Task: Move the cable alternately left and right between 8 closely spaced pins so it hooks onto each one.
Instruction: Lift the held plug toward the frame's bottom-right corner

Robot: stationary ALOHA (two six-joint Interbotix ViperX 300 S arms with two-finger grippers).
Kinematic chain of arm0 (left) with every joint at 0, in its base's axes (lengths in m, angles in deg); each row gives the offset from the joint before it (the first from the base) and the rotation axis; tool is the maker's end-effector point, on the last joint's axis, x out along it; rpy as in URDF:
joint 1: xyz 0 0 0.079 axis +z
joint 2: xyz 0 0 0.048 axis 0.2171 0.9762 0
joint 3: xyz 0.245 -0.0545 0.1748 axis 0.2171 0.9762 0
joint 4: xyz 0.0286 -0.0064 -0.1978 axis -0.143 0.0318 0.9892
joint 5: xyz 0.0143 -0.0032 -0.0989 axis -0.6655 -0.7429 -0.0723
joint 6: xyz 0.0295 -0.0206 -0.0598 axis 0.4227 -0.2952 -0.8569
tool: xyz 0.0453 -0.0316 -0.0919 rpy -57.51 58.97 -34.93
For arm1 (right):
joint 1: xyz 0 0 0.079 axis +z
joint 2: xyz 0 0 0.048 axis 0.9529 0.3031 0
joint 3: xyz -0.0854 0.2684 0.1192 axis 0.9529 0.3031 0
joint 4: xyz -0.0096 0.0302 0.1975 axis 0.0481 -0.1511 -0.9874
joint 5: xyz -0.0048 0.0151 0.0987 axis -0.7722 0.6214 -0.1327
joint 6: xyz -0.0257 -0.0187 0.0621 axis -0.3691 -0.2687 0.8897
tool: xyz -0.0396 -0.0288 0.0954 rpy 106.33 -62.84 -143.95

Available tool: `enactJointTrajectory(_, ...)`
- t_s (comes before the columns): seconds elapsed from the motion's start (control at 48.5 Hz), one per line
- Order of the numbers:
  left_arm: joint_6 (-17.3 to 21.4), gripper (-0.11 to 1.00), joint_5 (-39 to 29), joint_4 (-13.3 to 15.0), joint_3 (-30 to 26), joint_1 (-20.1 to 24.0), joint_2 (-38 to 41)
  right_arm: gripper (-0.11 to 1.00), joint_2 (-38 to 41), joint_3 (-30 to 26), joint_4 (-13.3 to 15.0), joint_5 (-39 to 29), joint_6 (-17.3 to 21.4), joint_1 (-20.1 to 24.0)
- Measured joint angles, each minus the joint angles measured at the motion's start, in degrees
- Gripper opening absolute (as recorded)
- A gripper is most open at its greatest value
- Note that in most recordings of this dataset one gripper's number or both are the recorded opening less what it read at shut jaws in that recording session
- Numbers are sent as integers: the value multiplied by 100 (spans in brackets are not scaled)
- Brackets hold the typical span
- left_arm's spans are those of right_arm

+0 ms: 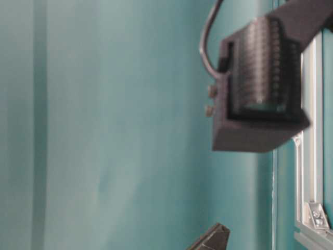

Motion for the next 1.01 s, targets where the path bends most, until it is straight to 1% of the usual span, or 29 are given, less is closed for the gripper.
enactJointTrajectory(0.041, 0, 48, 0, 0, 9, -9, 0, 21, 9, 0, 0, 0, 0, 0)
enactJointTrajectory(0.062, -9, 48, 0, 0, 9, -9, 0, 20, 9, 0, 0, -9, 0, 0)
enactJointTrajectory(0.453, 0, 48, 0, 0, 44, -62, 0, 20, 35, -70, 0, -229, 44, 35)
enactJointTrajectory(0.742, 0, 48, -9, 0, 149, -79, -53, 19, -9, -202, -9, -703, 53, 70)
enactJointTrajectory(0.783, -9, 48, -44, 0, 185, -88, -114, 17, -44, -193, 0, -826, 62, 123)
enactJointTrajectory(0.866, 0, 48, -158, 0, 264, -88, -281, 16, -167, -176, -9, -1107, 97, 272)
enactJointTrajectory(1.01, -9, 48, -413, 0, 519, -97, -914, 16, -492, -158, -9, -1354, 264, 360)
